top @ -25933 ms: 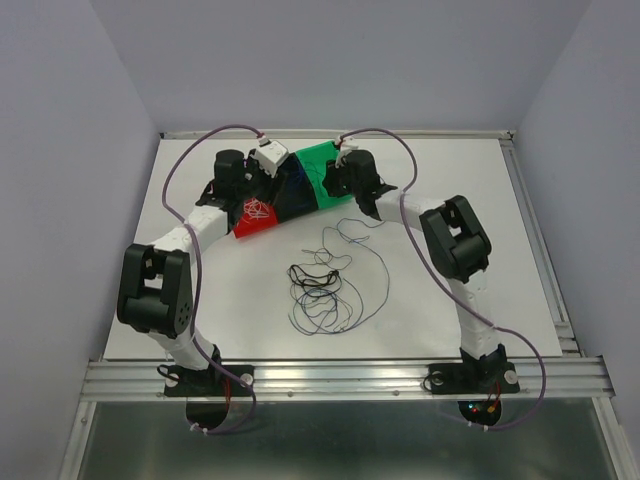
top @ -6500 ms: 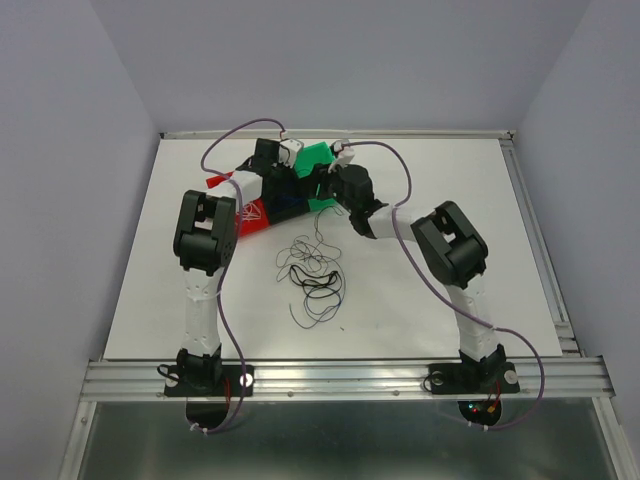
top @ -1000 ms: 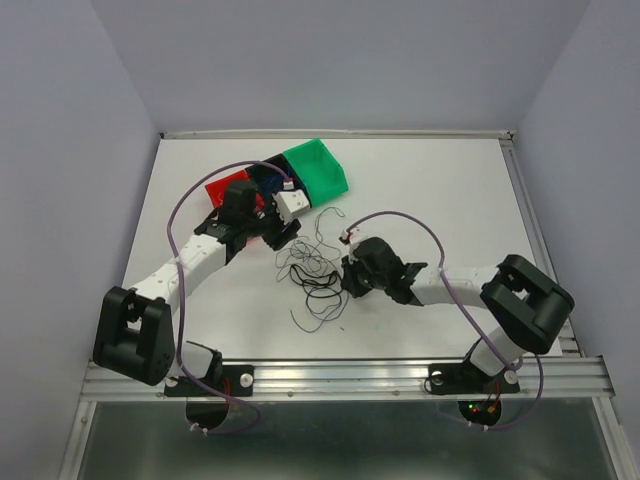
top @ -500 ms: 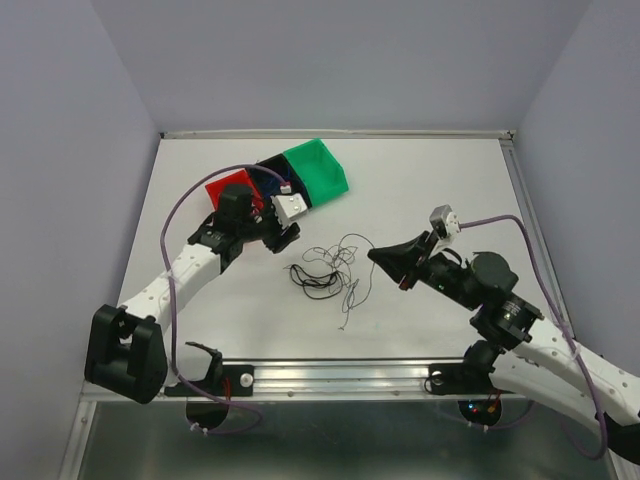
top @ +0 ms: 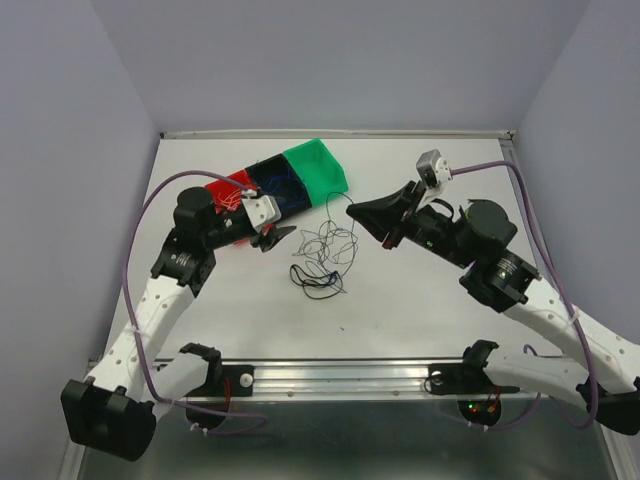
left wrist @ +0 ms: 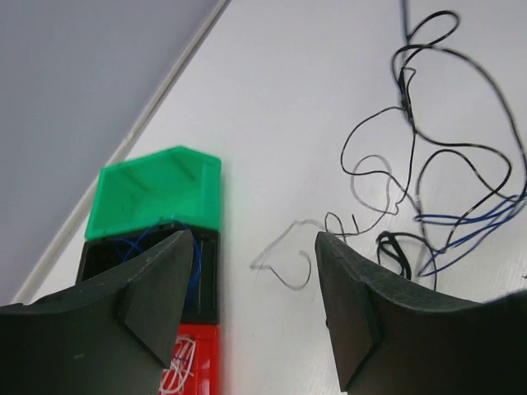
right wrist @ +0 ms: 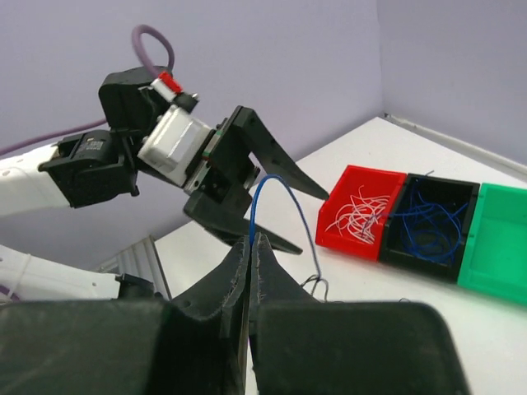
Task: Untangle the cables
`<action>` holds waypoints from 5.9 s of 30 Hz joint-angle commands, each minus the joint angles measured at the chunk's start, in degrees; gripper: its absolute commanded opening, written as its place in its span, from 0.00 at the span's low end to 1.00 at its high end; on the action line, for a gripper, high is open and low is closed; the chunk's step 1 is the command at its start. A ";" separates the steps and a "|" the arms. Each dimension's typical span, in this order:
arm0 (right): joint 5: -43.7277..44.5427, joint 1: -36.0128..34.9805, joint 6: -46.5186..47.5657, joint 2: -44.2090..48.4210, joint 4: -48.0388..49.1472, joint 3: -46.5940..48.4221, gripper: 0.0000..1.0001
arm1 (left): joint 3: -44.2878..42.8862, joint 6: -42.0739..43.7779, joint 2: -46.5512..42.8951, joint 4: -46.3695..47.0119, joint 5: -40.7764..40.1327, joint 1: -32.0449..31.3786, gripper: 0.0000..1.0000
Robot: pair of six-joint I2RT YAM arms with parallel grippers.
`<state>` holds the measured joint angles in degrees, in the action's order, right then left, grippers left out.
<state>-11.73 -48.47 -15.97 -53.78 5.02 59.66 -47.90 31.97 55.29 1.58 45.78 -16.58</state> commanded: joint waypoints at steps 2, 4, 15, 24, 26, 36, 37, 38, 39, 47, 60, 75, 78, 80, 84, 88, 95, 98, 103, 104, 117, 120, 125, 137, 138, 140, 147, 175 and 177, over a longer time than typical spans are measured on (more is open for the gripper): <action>-3.21 -0.49 1.20 -3.43 0.00 6.78 0.01 | 1.14 0.74 -2.12 6.41 14.58 -0.30 0.73; -3.65 -0.49 1.20 -4.05 -0.09 7.40 0.00 | -0.43 0.47 -1.33 6.68 17.23 -0.30 0.73; -4.89 -0.49 1.20 -5.99 -0.18 8.28 0.01 | -7.91 -9.11 3.42 11.95 29.02 -0.30 0.70; -5.94 -0.49 1.29 -6.86 -0.18 9.25 0.01 | -8.53 -16.50 7.02 17.40 31.74 -2.66 0.69; -6.03 -0.49 1.38 -7.22 -0.18 9.77 0.01 | -8.26 -16.24 7.81 17.75 30.25 -4.76 0.67; -4.54 -0.49 2.08 -6.52 -0.18 12.58 0.01 | -1.77 -9.58 15.72 16.88 18.66 -10.05 0.46; -4.36 -0.49 2.08 -6.25 -0.18 13.28 0.01 | -1.32 -8.94 16.42 16.44 17.86 -10.14 0.45; -3.84 -0.49 2.08 -6.08 -0.10 14.86 0.00 | -0.88 -8.68 17.04 16.35 17.07 -10.14 0.45; -3.57 -0.49 2.08 -5.99 -0.09 16.09 0.01 | -0.53 -8.33 18.26 16.52 16.45 -10.05 0.45; -1.20 -0.49 2.52 -9.06 0.96 29.01 0.01 | -0.53 -8.85 24.51 18.45 14.34 -11.63 0.41; 3.46 -0.49 4.98 -14.25 2.97 39.93 0.01 | 0.17 -10.60 23.13 20.21 9.42 -12.43 0.40; 9.52 -0.40 7.70 -15.74 11.40 32.55 0.01 | 1.22 -19.92 8.35 20.12 0.02 -0.04 0.70; 11.36 -0.49 8.49 -17.41 15.80 29.73 0.01 | 0.71 -21.94 7.20 18.64 -9.10 2.16 0.71; 11.46 -0.40 9.11 -20.20 17.73 29.81 0.01 | 0.09 -22.99 8.08 17.93 -13.78 4.79 0.71; 13.74 -0.49 9.46 -25.75 23.00 29.81 0.01 | -0.61 -24.23 10.44 17.93 -17.56 8.92 0.71; 15.06 -0.49 10.16 -33.04 26.97 32.70 0.01 | -1.93 -23.62 13.08 17.14 -19.68 11.21 0.70; 18.93 -0.40 13.68 -47.46 33.82 40.62 0.00 | -2.02 -21.68 16.16 16.96 -23.01 13.24 0.68; 20.33 0.04 14.03 -52.37 37.34 44.64 0.00 | -3.51 -21.16 18.89 15.47 -22.75 14.20 0.62; 20.60 1.62 13.15 -58.71 38.40 51.69 0.01 | -5.27 -21.59 22.14 15.11 -22.93 15.78 0.59; 20.60 1.97 13.07 -60.55 38.49 53.79 0.01 | -5.54 -21.77 22.84 15.20 -23.01 16.05 0.59; 19.55 4.52 14.47 -69.79 39.10 62.78 0.01 | -6.33 -21.86 24.78 15.38 -20.56 18.86 0.58; 19.11 5.57 13.60 -70.67 39.63 62.42 0.01 | -6.50 -21.77 25.22 15.38 -19.42 18.86 0.57; 18.14 6.37 12.01 -70.41 41.65 57.95 0.01 | -6.94 -21.51 26.27 15.03 -19.06 18.86 0.55; 18.93 6.37 8.23 -70.41 50.17 40.90 0.01 | -6.77 -21.16 25.93 15.11 -18.80 18.86 0.54; 19.11 6.37 7.71 -70.58 50.96 39.06 0.00 | -6.59 -21.24 25.75 15.20 -18.88 18.86 0.54; 20.07 6.37 7.27 -70.85 51.32 37.64 0.00 | -6.51 -21.24 25.49 15.29 -18.97 18.86 0.54; 21.22 6.37 6.56 -73.48 51.32 32.28 0.00 | -6.42 -20.98 25.13 15.38 -19.24 18.86 0.54; 16.03 6.28 4.01 -98.36 -13.00 73.76 0.01 | -5.89 -20.37 23.99 14.94 -17.13 18.86 0.54; 16.64 5.67 5.23 -97.66 -14.50 72.19 0.00 | -6.06 -20.36 24.17 14.76 -17.13 18.78 0.54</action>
<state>4.89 -42.00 -12.82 -150.82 -2.00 129.67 -52.25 10.68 81.84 15.38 27.29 2.31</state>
